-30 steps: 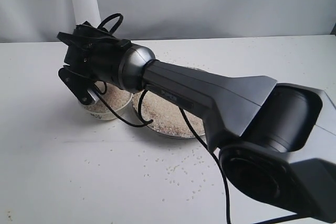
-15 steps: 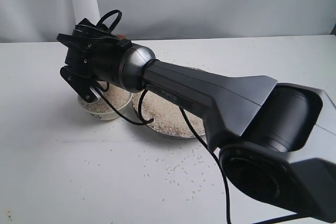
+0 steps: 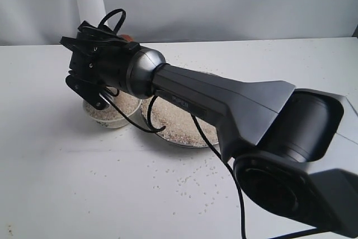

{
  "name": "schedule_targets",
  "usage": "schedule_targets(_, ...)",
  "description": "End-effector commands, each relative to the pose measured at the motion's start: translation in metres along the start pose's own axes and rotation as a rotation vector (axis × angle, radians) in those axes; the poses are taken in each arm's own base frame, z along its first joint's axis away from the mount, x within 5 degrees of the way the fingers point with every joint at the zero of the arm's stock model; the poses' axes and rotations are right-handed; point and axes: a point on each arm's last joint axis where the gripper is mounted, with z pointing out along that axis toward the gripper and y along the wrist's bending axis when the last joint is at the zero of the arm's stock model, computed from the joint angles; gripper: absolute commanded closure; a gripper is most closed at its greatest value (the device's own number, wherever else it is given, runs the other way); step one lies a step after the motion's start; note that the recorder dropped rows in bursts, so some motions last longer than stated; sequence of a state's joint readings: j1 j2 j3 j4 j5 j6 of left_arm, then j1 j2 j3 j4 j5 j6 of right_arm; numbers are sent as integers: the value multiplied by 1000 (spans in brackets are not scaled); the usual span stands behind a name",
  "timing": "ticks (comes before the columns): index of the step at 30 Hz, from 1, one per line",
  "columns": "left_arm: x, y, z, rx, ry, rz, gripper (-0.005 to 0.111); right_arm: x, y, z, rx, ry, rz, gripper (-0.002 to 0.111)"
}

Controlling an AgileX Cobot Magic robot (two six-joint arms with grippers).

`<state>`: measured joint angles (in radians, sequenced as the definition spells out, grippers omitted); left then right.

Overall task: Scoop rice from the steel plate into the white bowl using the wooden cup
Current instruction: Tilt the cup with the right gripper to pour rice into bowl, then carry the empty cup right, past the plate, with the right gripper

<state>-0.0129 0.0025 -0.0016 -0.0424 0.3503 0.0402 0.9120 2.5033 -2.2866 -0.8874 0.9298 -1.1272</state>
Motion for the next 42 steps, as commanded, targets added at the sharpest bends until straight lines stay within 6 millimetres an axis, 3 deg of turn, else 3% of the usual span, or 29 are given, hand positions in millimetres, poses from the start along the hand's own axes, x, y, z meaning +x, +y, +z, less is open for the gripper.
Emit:
schedule_targets(1,0,0,0,2,-7,-3,107,10,-6,-6,29,15,-12,108)
schedule_targets(16,0,0,0,2,-7,-3,107,11,-9,-7,62,32,-36,108)
schedule_targets(20,0,0,0,2,-7,-3,107,5,-8,-7,48,-38,37,108)
schedule_targets(25,0,0,0,2,-7,-3,107,13,-18,-18,77,-97,584,108)
schedule_targets(27,0,0,0,2,-7,-3,107,24,-26,-32,83,-128,801,108)
schedule_targets(34,0,0,0,2,-7,-3,107,68,-44,-87,36,-285,1065,108)
schedule_targets(38,0,0,0,2,-7,-3,107,112,-41,-115,-50,-315,1203,108)
schedule_targets(39,0,0,0,2,-7,-3,107,137,-33,-127,-117,-295,1256,108)
schedule_targets(42,0,0,0,2,-7,-3,107,170,-19,-138,-202,-249,1320,108)
